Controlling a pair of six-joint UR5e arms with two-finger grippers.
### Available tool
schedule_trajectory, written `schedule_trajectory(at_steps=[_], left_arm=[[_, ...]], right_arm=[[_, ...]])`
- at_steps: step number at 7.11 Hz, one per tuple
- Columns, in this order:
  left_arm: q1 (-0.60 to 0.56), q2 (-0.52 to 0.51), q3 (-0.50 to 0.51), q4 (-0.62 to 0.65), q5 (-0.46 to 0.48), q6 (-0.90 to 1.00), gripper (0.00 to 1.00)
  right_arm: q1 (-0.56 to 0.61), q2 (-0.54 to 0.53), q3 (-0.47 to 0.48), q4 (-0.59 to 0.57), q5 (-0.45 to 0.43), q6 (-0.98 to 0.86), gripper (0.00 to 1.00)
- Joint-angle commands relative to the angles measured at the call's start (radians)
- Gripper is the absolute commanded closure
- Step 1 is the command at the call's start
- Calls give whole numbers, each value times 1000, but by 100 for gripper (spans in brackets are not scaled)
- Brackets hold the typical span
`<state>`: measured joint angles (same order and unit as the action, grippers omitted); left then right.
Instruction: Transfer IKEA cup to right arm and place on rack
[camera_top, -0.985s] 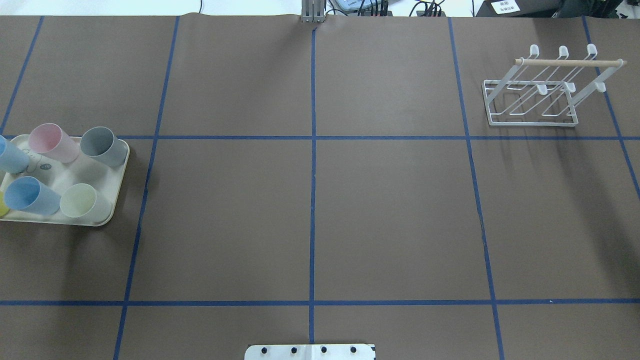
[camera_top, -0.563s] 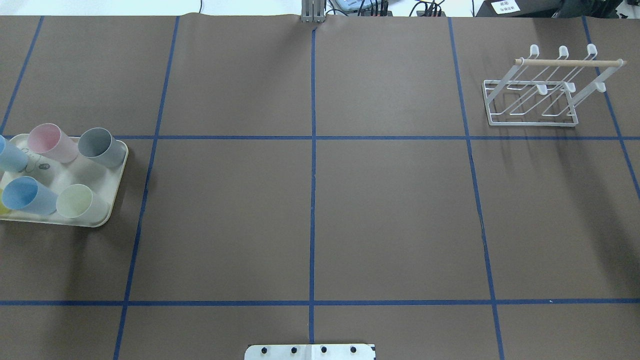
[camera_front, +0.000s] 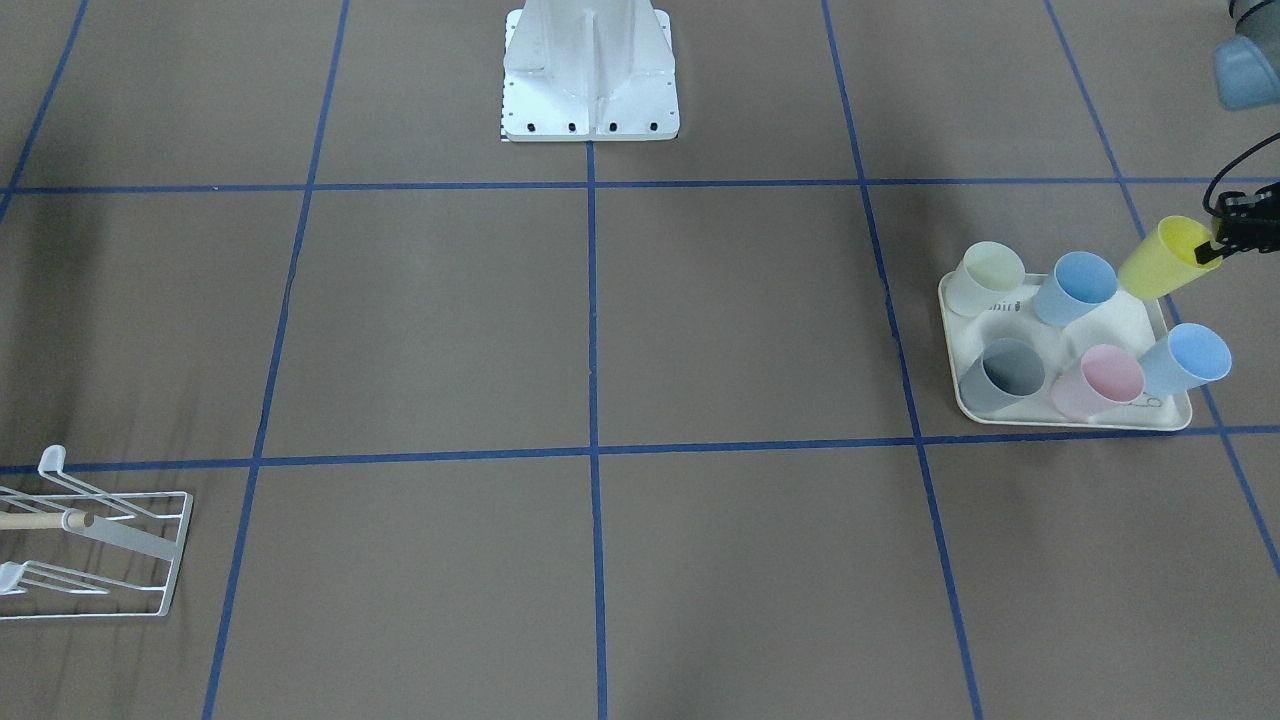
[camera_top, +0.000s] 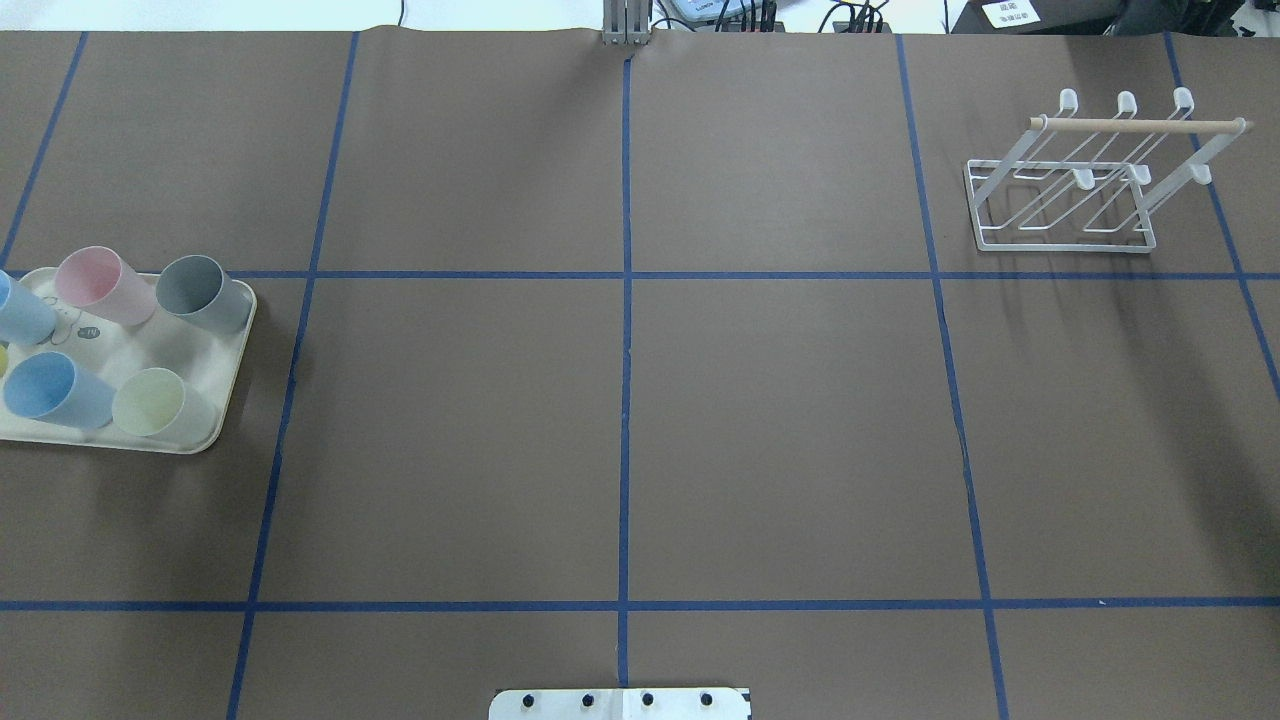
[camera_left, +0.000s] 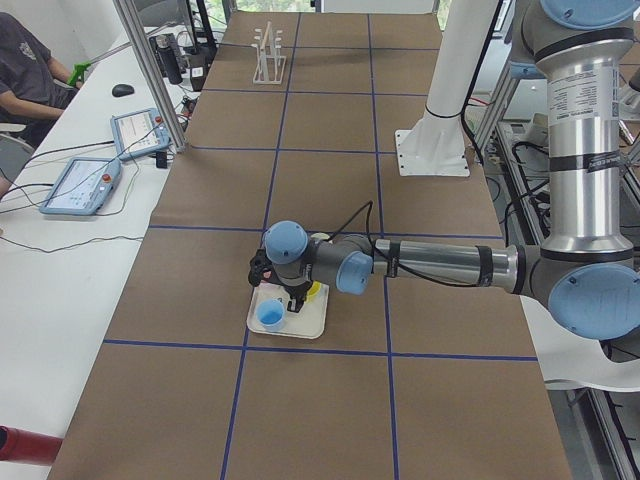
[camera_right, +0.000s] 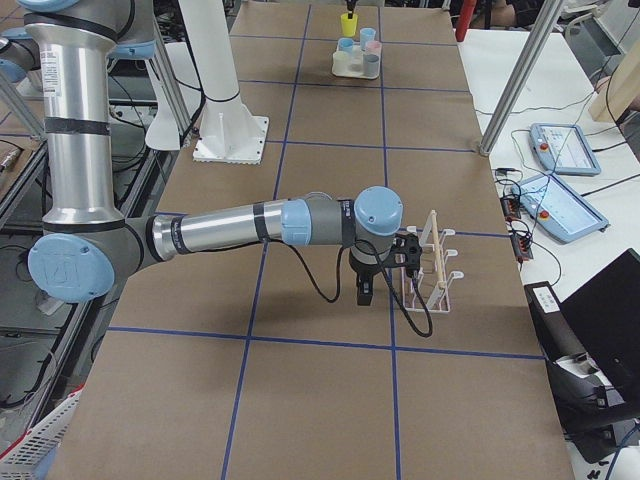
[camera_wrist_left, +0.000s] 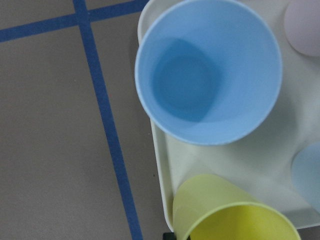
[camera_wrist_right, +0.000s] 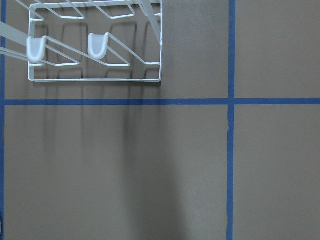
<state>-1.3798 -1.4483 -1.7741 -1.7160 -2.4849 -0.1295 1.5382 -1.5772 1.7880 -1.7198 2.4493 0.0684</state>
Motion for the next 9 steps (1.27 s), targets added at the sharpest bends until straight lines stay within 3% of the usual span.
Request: schedule_trajectory(at_steps=[1,3,5,9], left_arm=[[-42,-56,-131,241,4,-9,100],[-41,-137,-134,277,6,-45,100],[-27,-211,-162,265,-8,-255,100],[212,-404,-165,141,1,-770,100]], right_arm=[[-15,-1,-4,76,-1,10,1],[-30,-10,-1,111,8,13,1],[-64,5,8,141,63,45,1],[-174,8,-4,581,53,461,1]])
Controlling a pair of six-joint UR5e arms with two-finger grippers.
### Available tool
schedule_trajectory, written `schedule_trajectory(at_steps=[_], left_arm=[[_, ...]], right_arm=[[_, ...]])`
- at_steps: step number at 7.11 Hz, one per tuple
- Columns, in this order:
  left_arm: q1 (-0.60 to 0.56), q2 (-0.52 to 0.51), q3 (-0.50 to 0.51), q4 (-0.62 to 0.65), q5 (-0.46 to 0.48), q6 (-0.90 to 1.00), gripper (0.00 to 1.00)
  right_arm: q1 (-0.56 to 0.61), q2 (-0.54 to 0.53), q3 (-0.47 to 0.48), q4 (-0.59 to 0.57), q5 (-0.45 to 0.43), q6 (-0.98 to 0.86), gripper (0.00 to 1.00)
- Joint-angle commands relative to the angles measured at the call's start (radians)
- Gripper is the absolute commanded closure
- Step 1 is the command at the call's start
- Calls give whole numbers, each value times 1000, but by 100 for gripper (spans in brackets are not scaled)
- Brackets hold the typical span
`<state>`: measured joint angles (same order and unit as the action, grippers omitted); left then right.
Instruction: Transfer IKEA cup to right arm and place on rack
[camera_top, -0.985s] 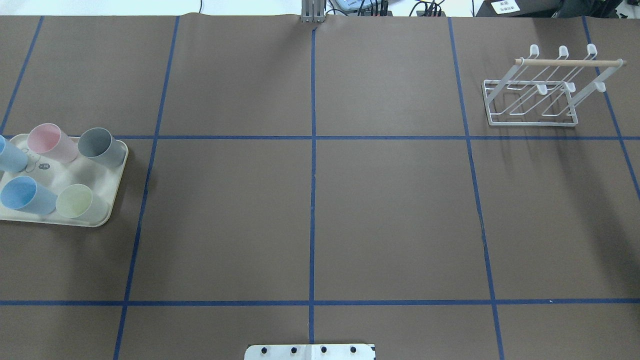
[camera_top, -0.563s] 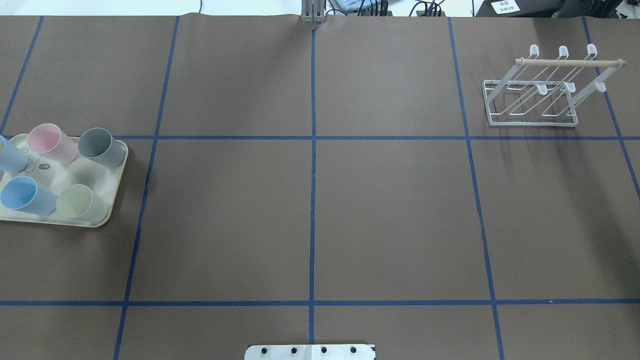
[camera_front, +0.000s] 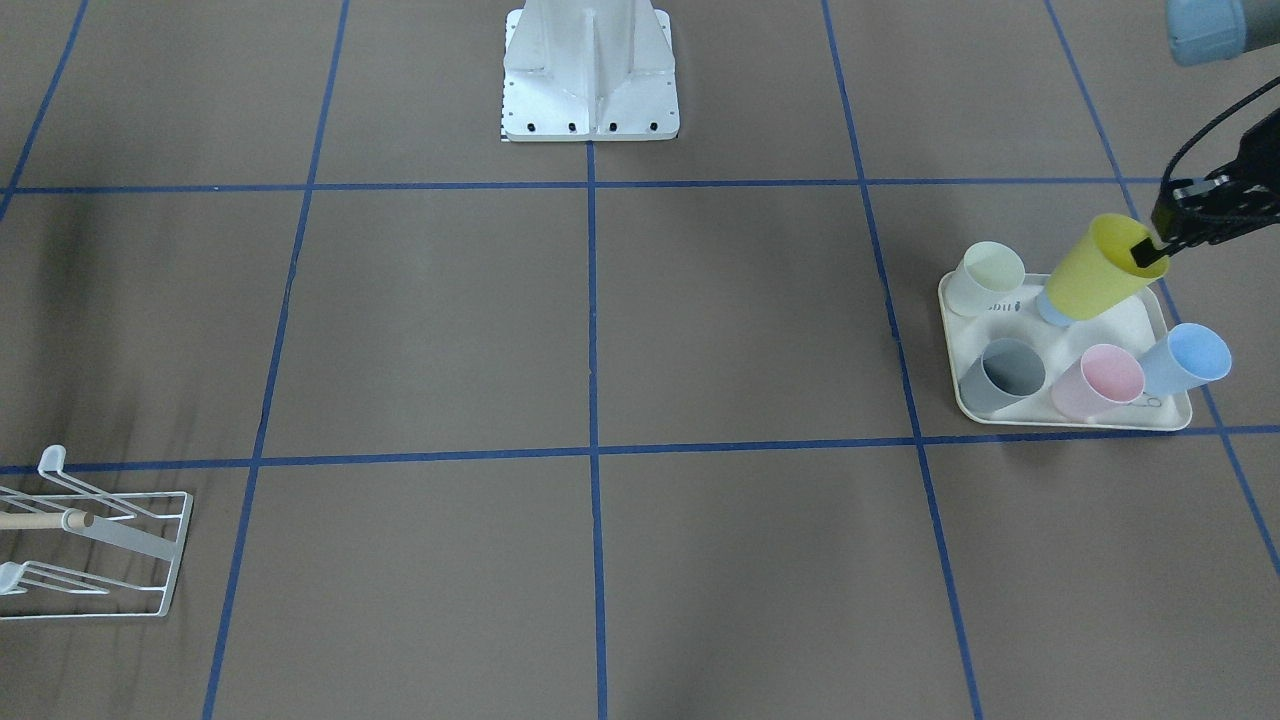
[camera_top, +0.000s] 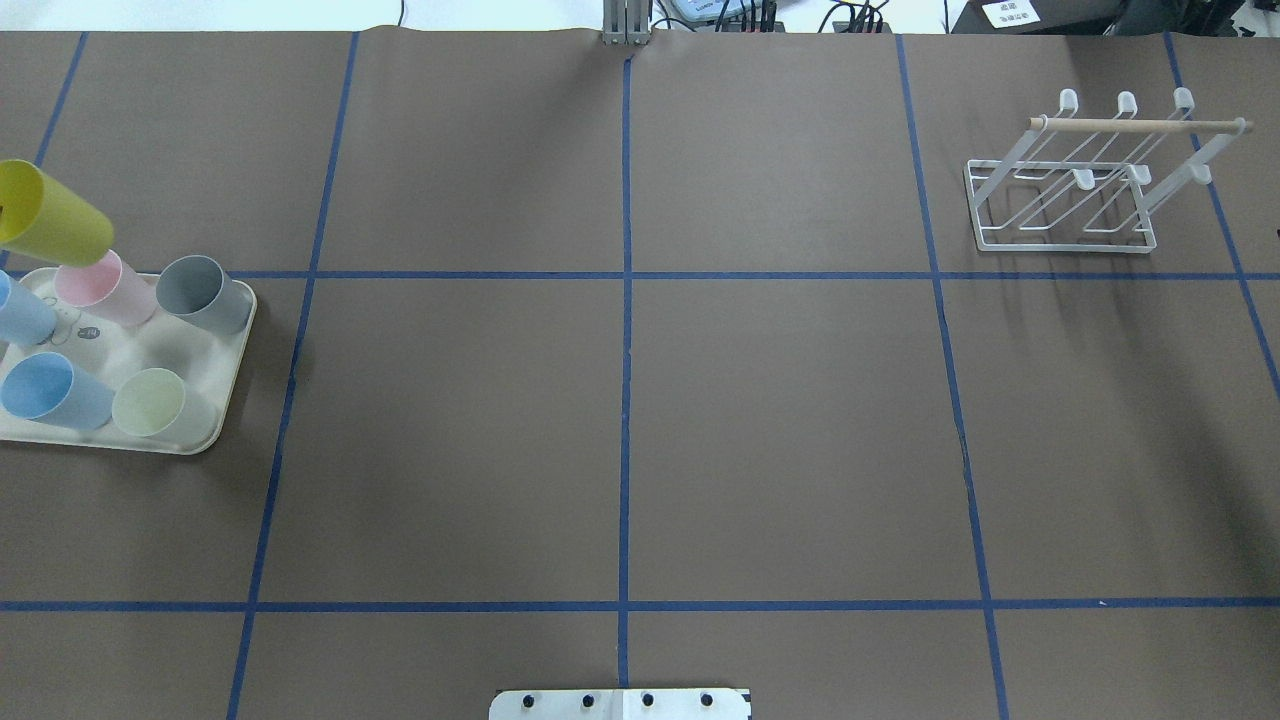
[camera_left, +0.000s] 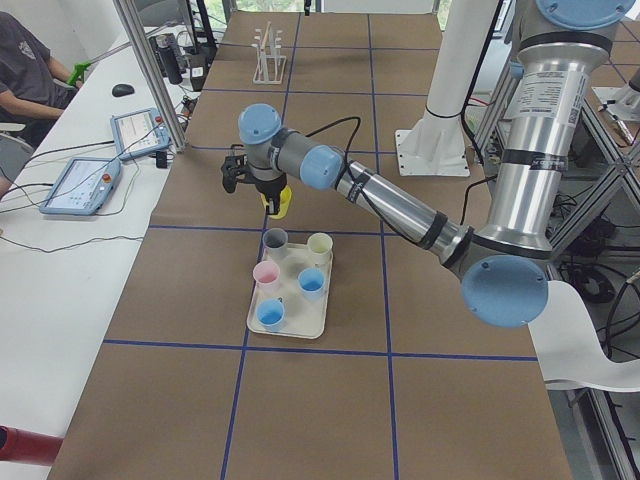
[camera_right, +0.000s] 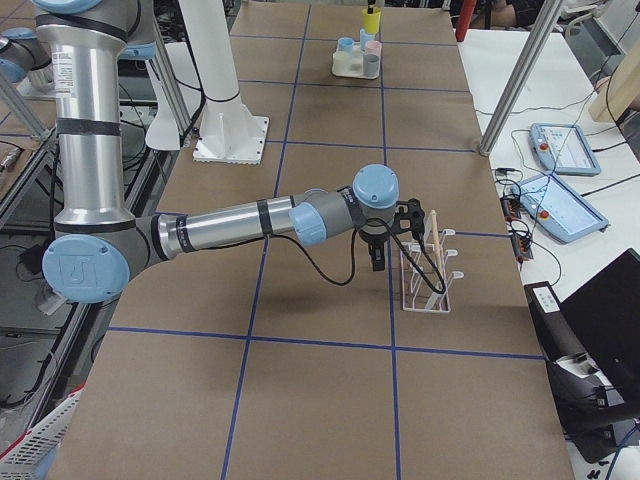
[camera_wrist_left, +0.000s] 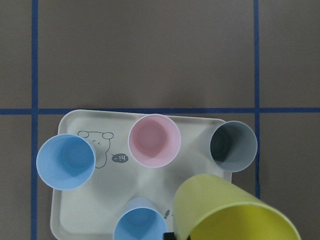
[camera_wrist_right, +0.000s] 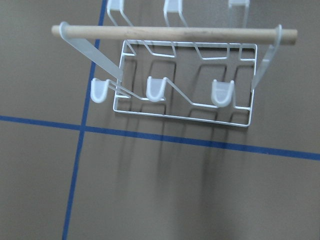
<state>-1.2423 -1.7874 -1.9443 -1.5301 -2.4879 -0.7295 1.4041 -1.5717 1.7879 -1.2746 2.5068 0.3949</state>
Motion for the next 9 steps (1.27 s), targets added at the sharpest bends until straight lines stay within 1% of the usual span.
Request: schedule_trajectory(at_steps=[1,3,4,5,7,9], left_arm=[[119,-114,14,-71,9,-280,100],[182,-182,34,-155,11,-457,100],[202,-214,66,-250,12,-579,100],[223,-219,80,-371,45,-693,100],[295,-248,108,-575,125,-909,100],[349,-253,122,-774,237,-1060,100]], right_arm=[[-56,7,-1,183,-8,178,1],[-86,71,-1,230,-8,367,1],[-106,97,-1,250,-8,446,1],[-122,120,2,259,-8,510,1],[-169,154,-8,375,-9,693,1],[-220,188,-12,467,-11,847,1]])
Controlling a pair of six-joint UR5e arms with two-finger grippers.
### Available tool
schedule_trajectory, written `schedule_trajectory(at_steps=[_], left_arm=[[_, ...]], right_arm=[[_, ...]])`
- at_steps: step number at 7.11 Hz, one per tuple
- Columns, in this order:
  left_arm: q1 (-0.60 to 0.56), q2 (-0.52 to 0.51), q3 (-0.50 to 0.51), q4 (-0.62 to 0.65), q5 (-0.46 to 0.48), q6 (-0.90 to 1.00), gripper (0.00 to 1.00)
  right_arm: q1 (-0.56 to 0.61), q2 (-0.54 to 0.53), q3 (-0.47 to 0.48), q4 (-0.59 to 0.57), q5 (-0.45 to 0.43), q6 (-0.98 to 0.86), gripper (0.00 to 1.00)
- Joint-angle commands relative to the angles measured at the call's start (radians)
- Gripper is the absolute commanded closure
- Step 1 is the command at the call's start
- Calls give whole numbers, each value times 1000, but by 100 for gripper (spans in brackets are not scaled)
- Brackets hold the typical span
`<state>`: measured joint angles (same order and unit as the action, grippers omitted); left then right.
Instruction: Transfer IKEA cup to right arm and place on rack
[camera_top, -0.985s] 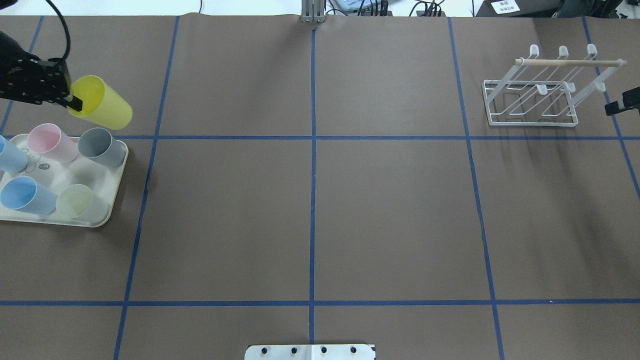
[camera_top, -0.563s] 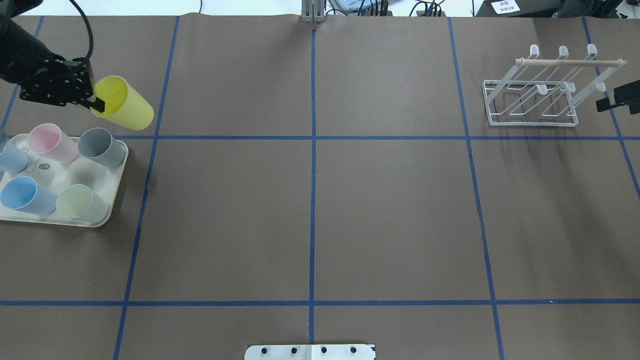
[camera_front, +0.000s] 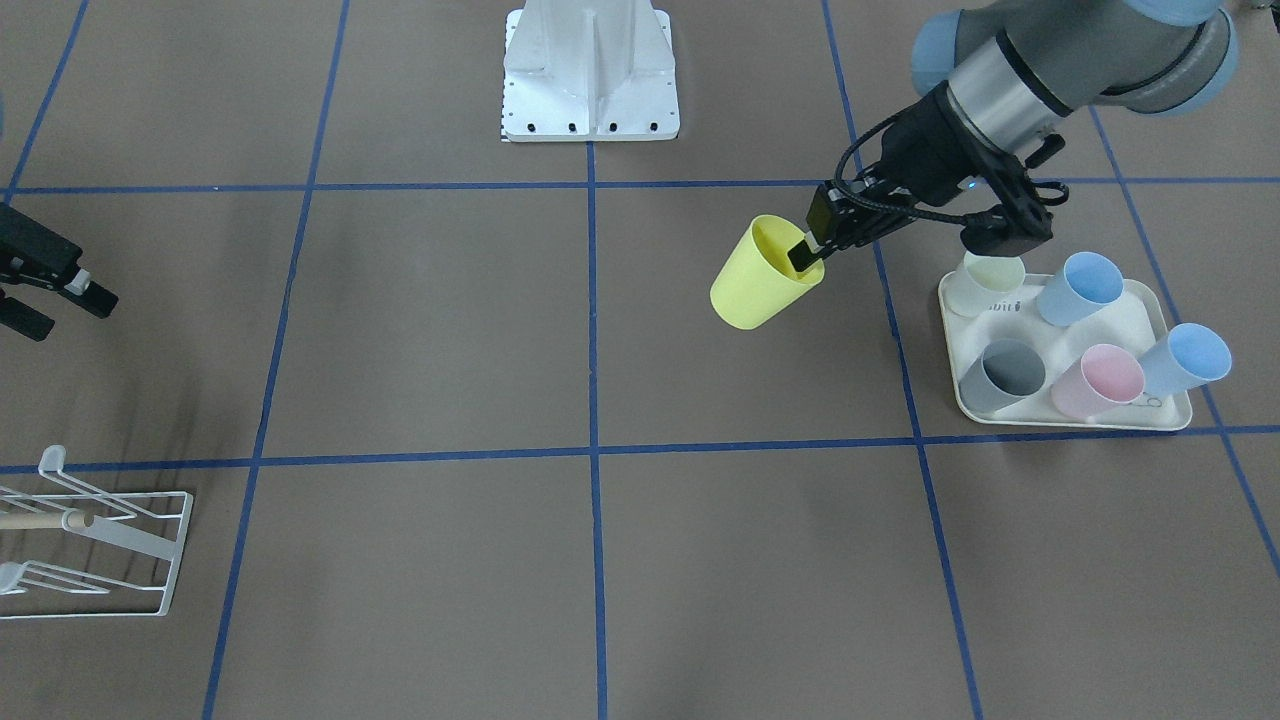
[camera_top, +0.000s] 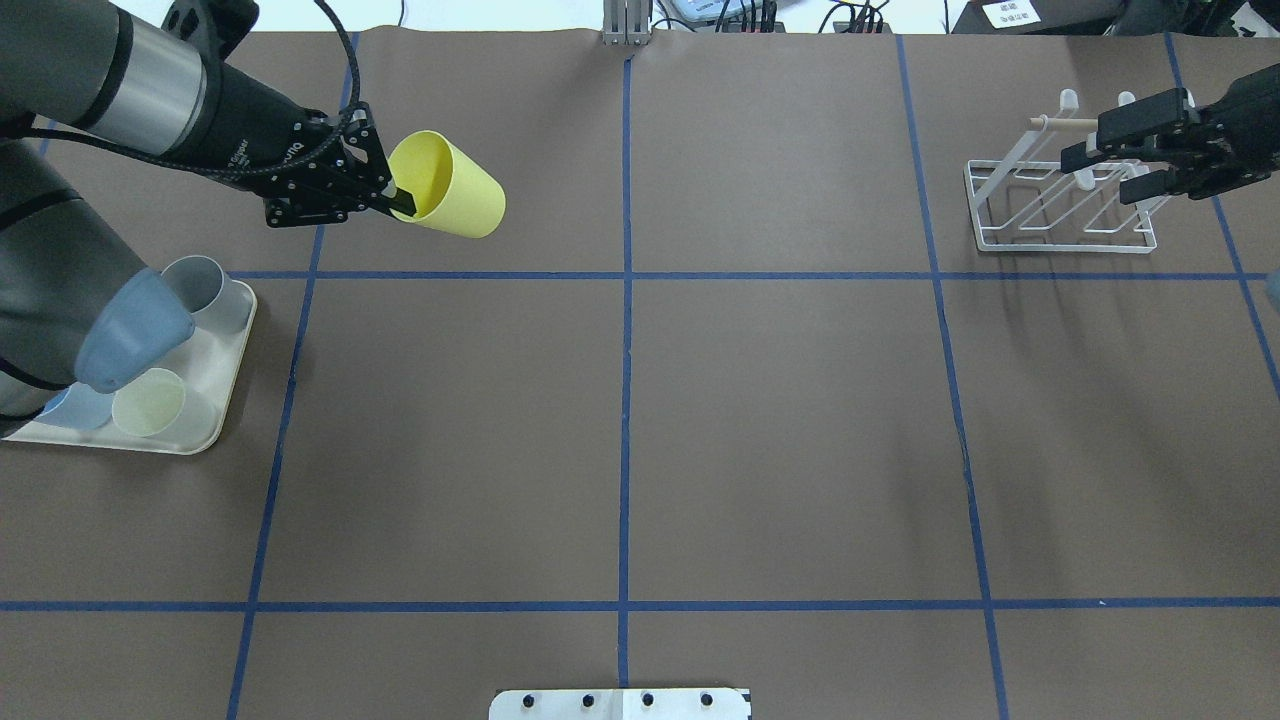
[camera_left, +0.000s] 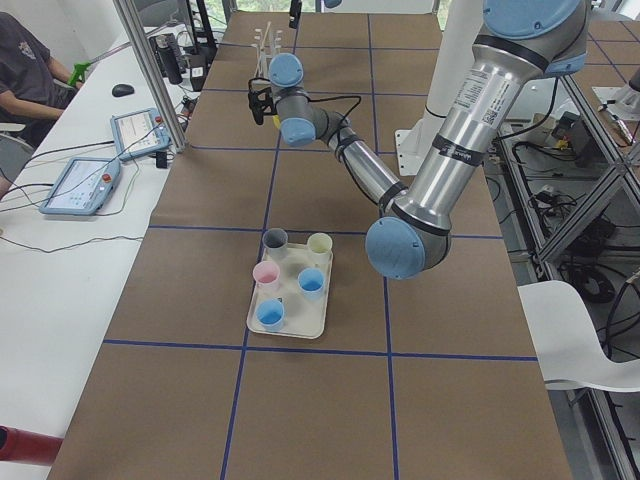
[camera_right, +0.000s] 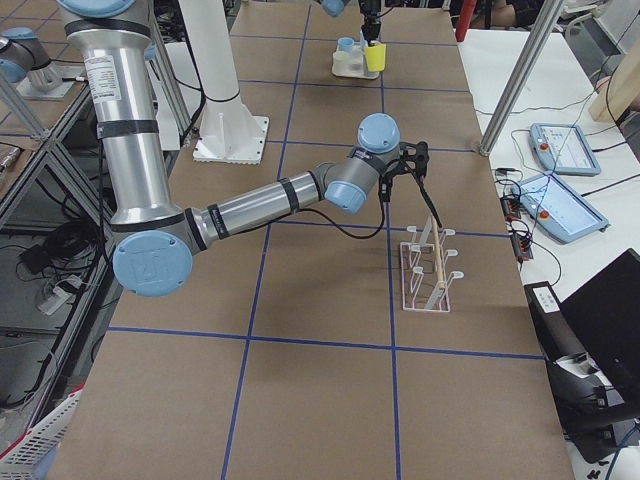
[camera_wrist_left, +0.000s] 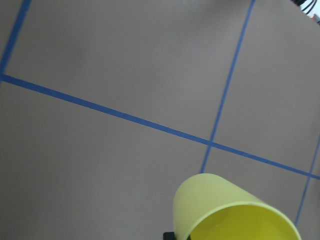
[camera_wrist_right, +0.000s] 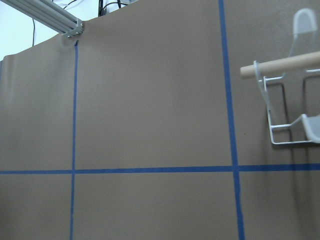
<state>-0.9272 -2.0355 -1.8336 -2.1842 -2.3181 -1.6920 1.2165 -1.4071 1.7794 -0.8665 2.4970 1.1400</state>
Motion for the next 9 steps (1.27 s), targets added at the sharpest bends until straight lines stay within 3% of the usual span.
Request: schedule_trajectory(at_steps=[1,4,6,9], left_arm=[[54,-6,22,-199,101,-162,100],[99,-35,124,-546,211,-425,100],[157,-34,184,-780,301,-579,100],[179,-41,195,-928,362,-724,100]], right_arm=[[-52,31,-3,136,0,185,1],[-115,83,-2,369,-24,454,1],[-194,111,0,574,-128,674,1],[-326,146,0,781,-301,849,1]])
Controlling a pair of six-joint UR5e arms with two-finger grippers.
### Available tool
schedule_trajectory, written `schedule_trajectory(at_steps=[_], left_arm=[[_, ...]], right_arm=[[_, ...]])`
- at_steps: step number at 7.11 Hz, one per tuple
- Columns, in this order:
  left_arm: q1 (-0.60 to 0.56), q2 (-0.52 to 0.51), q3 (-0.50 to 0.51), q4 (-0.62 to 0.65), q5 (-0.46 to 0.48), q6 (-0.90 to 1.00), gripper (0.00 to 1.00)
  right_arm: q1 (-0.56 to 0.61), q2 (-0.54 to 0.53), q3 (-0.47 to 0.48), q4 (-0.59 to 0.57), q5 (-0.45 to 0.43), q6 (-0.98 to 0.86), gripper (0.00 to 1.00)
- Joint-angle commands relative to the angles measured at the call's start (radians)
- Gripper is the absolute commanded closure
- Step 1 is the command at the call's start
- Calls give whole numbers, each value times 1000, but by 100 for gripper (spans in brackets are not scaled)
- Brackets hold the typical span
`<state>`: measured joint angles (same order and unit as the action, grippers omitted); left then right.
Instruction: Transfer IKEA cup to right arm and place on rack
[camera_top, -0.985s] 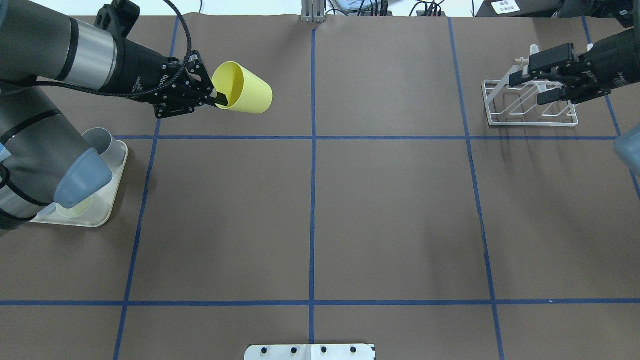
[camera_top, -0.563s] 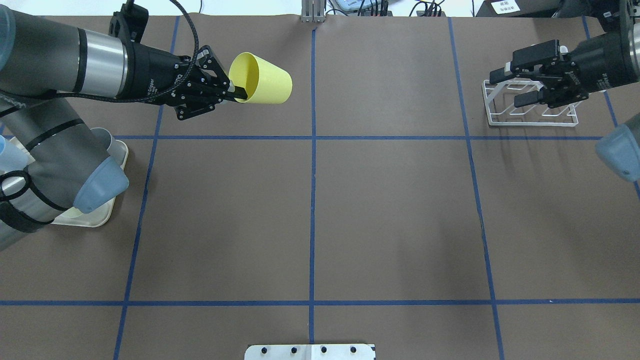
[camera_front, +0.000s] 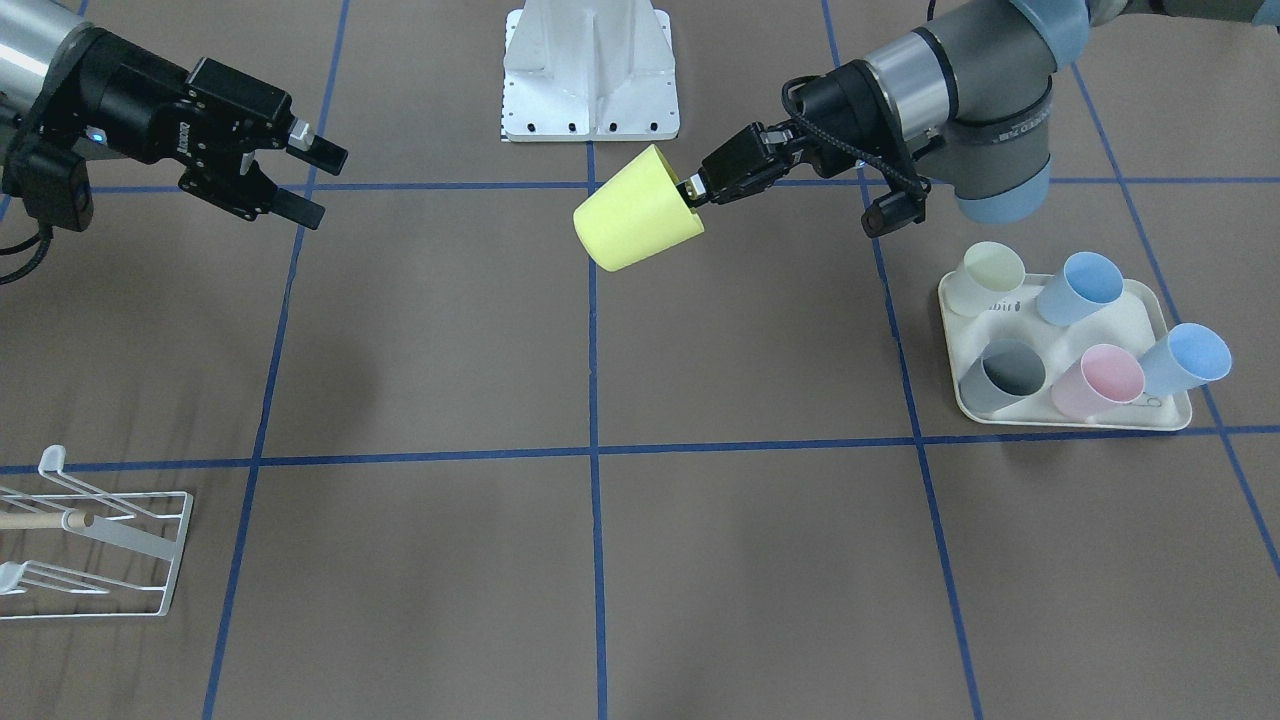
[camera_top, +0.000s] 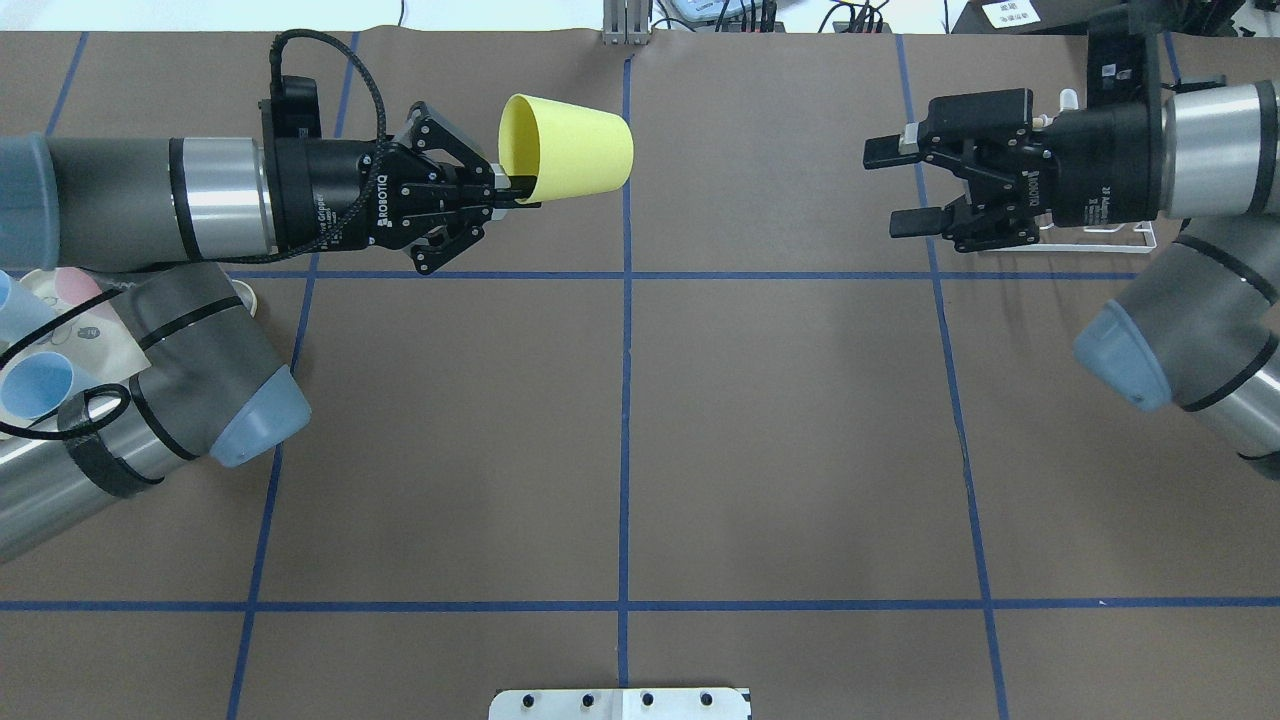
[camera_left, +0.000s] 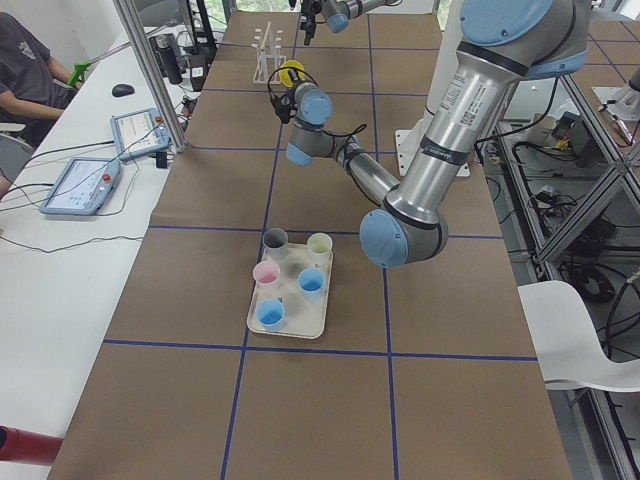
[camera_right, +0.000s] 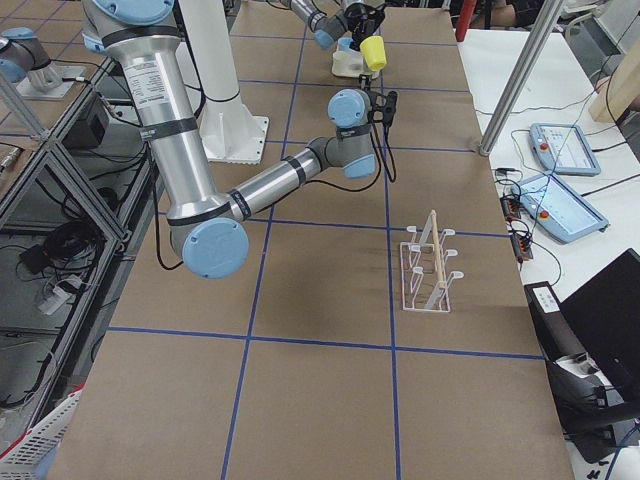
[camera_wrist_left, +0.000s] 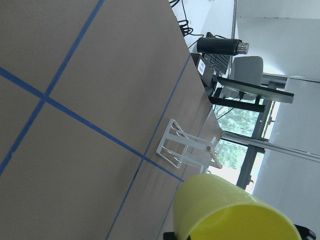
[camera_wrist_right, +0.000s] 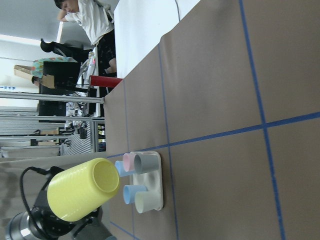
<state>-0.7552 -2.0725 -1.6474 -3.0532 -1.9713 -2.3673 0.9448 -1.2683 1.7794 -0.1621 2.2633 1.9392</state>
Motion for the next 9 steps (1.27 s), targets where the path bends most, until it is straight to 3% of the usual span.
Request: schedule_trajectory(at_steps=[1,2,4,9], left_arm=[[11,-39,49,-121,15,-99,100],[31,-67,92,-193,17,-142,100],[109,-72,132,-376,128,-206,100],[148,-106,132,-450,141,-352,100]], right_arm=[[-102,12,0,138,-135,94,1],[-147,12,0,207,-195,134,1],[-194,24,2,268,-302,170,1],[-210,90,3,269,-304,172,1]])
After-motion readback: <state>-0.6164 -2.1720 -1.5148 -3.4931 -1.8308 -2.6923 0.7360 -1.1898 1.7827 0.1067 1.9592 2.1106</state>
